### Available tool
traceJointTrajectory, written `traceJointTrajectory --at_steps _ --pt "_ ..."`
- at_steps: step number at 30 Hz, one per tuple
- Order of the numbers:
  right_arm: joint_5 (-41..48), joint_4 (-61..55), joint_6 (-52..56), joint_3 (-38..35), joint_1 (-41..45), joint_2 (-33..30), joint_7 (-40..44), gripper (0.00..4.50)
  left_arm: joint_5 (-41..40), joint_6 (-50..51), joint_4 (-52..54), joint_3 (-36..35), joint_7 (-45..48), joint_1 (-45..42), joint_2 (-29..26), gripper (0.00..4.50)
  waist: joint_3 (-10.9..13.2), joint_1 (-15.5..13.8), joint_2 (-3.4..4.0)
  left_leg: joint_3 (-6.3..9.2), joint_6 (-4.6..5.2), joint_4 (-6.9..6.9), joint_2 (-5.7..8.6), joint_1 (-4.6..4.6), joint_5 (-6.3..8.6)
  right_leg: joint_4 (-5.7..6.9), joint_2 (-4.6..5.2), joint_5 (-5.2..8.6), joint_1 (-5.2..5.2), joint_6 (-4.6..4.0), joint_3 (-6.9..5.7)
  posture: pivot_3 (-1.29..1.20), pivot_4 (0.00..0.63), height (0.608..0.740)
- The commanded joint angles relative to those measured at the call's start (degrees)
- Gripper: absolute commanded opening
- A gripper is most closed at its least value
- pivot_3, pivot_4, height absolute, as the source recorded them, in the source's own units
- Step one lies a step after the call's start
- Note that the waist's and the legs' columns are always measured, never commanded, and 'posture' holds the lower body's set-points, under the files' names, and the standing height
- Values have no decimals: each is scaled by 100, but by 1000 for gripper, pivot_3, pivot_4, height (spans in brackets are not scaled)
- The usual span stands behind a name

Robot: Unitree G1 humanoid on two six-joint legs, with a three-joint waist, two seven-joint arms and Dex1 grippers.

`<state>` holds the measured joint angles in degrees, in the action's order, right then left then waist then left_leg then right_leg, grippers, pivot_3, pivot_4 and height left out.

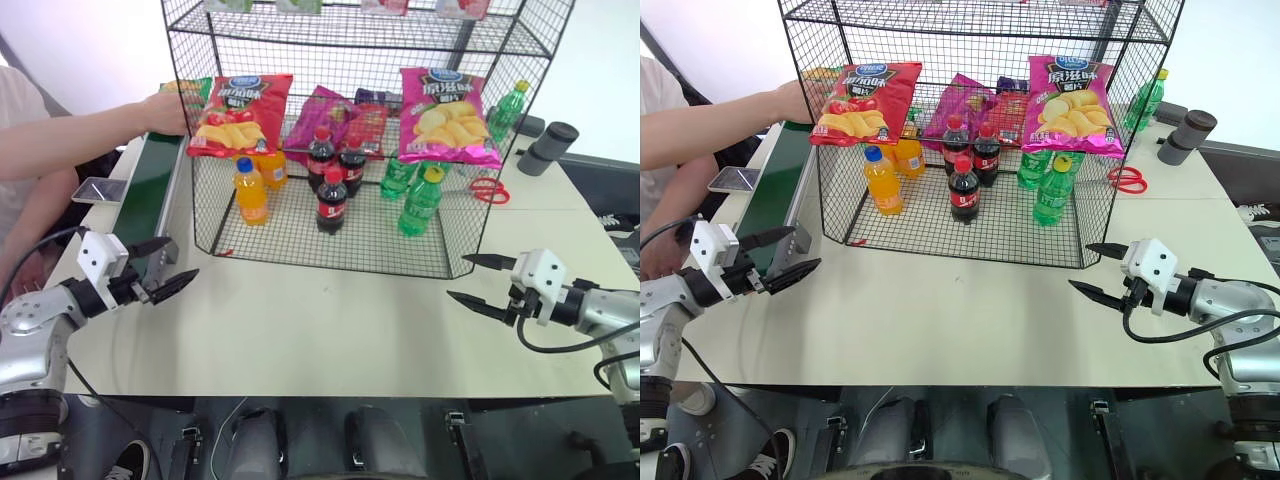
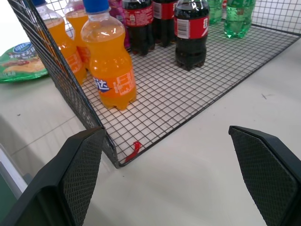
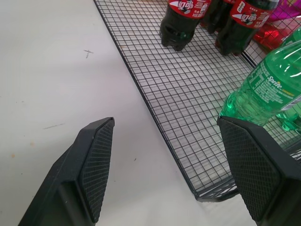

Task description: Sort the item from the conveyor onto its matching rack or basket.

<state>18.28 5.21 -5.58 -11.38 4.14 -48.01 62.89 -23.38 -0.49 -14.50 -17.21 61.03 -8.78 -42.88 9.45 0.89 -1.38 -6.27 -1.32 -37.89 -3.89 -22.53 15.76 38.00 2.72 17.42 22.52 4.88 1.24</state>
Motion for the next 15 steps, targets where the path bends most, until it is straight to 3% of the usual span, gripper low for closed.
traceJointTrajectory --at_steps 1,15 --pt "45 -39 -92 -49 66 20 28 3642 153 -251 164 -165 -226 52 -77 4500 0 -1 0 0 0 0 0 0 0 0 0 0 0 0 0 0 150 740" --pt "137 -130 61 46 194 104 74 3642 -211 94 587 -351 -248 445 -119 4500 0 3 0 2 0 0 -4 0 0 0 3 0 0 -1 0 0 150 740"
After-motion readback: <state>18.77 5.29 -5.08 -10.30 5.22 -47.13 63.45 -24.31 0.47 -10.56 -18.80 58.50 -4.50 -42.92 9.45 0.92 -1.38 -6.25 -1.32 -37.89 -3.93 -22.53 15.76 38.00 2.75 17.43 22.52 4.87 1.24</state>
